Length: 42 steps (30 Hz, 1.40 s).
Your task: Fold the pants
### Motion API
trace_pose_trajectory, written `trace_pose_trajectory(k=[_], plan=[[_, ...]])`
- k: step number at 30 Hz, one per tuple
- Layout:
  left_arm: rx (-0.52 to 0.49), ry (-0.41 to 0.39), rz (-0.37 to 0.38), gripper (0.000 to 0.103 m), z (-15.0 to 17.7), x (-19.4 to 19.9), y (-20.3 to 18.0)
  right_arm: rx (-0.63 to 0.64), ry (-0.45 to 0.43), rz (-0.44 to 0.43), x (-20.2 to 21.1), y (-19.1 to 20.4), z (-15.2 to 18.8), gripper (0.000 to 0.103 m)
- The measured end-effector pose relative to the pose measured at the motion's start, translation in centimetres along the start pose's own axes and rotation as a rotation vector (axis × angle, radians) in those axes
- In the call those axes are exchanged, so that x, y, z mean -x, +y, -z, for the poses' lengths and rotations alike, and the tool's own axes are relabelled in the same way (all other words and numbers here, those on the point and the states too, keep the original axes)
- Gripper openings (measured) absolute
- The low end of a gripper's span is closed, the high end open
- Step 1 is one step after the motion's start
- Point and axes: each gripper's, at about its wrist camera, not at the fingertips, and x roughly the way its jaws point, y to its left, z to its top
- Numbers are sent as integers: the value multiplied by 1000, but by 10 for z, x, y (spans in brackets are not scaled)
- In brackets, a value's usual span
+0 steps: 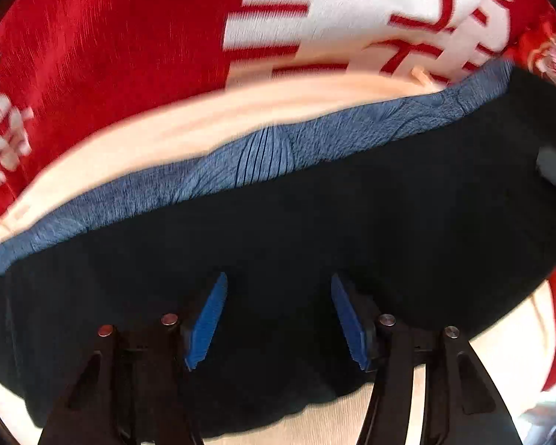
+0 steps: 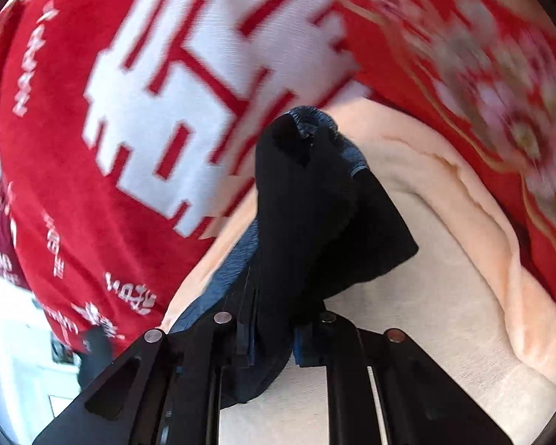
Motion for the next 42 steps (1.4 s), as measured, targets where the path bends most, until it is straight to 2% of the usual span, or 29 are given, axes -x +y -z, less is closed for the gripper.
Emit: trace_pose_trajectory(k=[3,7,10,15,17,18,20,22,25,26,27,28,29,30,31,32,33,35,36,38,39,42], plan=[[15,-6,23,59,3,3,2,127,-6,23,2,35,3,15],[-26,-15,47,59,0,4,4,279,3,65,-2,81,14,15],[-20,8,67,60,0,14,16,360,9,101,-10,112,25,15],[66,-30,-7,60,18,52,87,496,23,173,-23,159,49,15],[92,-41,-64,79,30,67,130,550,39,204,-33,174,64,15],[101,-47,-87,83,34,72,146,574,49,221,-40,183,72,15],[111,-47,-137,83,45,78,185,630,78,255,-59,201,94,15],[139,-14,-170,83,56,75,224,703,118,301,-86,217,123,17],[164,27,-203,83,70,63,263,800,188,365,-129,235,171,21],[165,39,-216,83,76,58,273,837,215,399,-146,237,188,25],[170,54,-197,86,79,52,280,875,241,447,-163,238,205,28],[187,49,-166,93,83,49,288,936,255,523,-180,238,225,28],[198,38,-163,96,85,48,294,1001,250,589,-190,241,240,31],[197,37,-154,97,90,50,297,1094,224,660,-195,246,258,38],[198,35,-140,97,92,51,303,1134,212,669,-192,249,268,45],[200,34,-131,97,93,51,305,1152,210,636,-184,255,275,58],[204,33,-126,97,94,52,307,1152,216,602,-176,259,280,63],[211,34,-124,97,94,54,308,1114,251,517,-156,265,282,65],[211,34,-126,97,94,56,309,1019,292,427,-145,264,274,65],[206,28,-132,97,99,59,312,770,346,279,-135,254,248,65],[204,26,-134,97,98,56,310,599,358,217,-132,241,231,65],[209,24,-127,97,97,55,310,156,357,85,-133,192,194,64]])
